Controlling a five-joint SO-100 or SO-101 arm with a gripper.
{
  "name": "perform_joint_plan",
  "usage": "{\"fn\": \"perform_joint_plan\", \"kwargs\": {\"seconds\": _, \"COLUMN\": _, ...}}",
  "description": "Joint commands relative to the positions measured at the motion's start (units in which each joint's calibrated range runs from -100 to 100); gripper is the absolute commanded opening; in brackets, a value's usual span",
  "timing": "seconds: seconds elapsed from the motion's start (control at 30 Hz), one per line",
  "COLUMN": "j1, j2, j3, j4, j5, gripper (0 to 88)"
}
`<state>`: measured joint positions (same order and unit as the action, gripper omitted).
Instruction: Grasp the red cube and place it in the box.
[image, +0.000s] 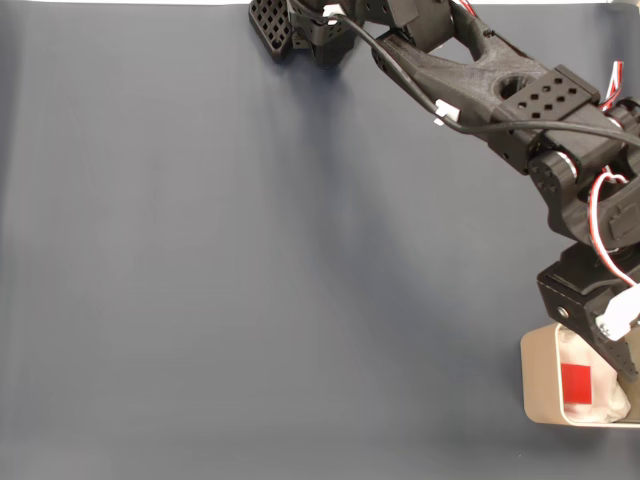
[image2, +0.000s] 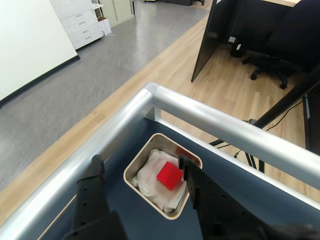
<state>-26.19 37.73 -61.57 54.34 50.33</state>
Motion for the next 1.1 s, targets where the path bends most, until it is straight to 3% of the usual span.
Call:
{"fn": "perform_joint_plan", "kwargs": {"seconds": 0.0, "j1": -0.09, "j2": -2.55, "j3": -2.39, "j4": -0.73, "j5": 0.24, "gripper": 34.7}}
{"fn": "perform_joint_plan", "kwargs": {"seconds": 0.2, "j1": 0.33, "j2": -3.5, "j3": -1.38, "j4": -0.73, "j5": 0.39, "gripper": 31.2}}
{"fn": "perform_joint_plan", "kwargs": {"seconds": 0.43, "j1": 2.11, "j2": -9.31, "j3": 5.0, "j4": -1.96, "j5": 0.2, "gripper": 0.2}}
{"fn": "perform_joint_plan", "kwargs": {"seconds": 0.67, "j1": 5.66, "j2": -19.45, "j3": 15.31, "j4": -2.61, "j5": -0.2, "gripper": 0.0}}
{"fn": "perform_joint_plan", "kwargs": {"seconds": 1.07, "j1": 15.53, "j2": -47.18, "j3": 49.89, "j4": -8.35, "j5": 0.2, "gripper": 0.0}}
